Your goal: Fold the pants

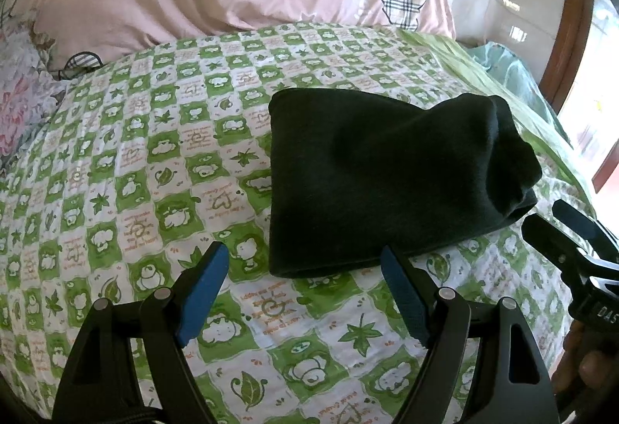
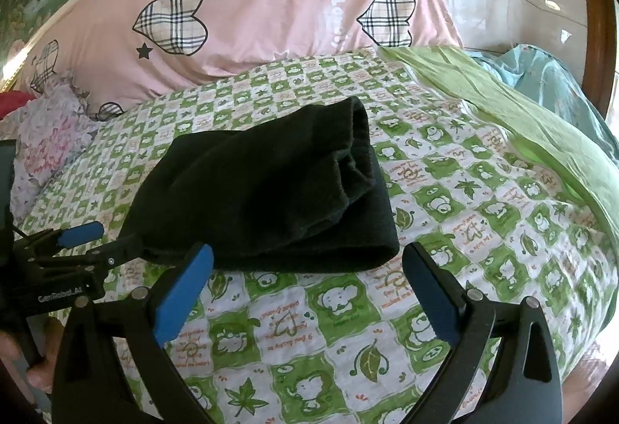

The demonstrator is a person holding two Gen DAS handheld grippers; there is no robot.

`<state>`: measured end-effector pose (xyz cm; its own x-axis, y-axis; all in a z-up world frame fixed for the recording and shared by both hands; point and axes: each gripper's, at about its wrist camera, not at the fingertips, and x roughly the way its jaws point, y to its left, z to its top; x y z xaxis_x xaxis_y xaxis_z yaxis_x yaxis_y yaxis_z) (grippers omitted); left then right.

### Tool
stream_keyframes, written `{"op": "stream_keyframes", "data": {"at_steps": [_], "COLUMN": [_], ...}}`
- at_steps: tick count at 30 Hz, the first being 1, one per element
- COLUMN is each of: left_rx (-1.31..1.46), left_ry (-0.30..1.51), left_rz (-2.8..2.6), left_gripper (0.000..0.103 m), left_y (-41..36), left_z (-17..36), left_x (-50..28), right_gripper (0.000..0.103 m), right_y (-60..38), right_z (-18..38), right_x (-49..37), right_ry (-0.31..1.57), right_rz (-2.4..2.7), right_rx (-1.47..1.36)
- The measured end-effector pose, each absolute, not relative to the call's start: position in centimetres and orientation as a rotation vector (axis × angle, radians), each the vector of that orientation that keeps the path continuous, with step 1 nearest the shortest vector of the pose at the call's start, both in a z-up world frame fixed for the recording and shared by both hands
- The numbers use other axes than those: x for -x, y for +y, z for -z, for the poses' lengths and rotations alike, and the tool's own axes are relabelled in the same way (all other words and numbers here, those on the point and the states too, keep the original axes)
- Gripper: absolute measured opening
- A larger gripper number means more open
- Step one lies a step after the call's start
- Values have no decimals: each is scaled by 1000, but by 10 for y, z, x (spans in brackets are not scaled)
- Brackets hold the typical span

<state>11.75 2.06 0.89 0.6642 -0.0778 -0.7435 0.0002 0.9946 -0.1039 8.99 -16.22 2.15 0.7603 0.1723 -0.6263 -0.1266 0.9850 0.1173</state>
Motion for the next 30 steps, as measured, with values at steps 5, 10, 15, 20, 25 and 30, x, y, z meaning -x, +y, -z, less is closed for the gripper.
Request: {"op": "stream_keyframes", "data": {"at_steps": [5,10,15,20,25,30], "left_rx": [93,94,92,93,87,91], "left_ry": [839,836,833,831,828,821], "left_rz": [46,43,40,40,37,27], "left_gripper": [81,81,81,81,81,81], "left_y": [18,18,17,17,16,17], "left_z": [-11,-12,-14,-15,-16,-18], "left_x": [-116,-114,-112,-112,-111,-111], "right_gripper": [98,98,98,98,99,99], "right_y": [-163,-164,-164,-164,-165,-166], "right_z": [-22,-22,-23,-23,-25,-25], "right_x": [-90,-90,-89,-90,-88,-89], "right_ry": [688,687,686,686,686,684], "right_rz": [-163,-163,-163,-163,-158,-160], "right_rx": [-72,-72,-73,-72,-76,-76]}}
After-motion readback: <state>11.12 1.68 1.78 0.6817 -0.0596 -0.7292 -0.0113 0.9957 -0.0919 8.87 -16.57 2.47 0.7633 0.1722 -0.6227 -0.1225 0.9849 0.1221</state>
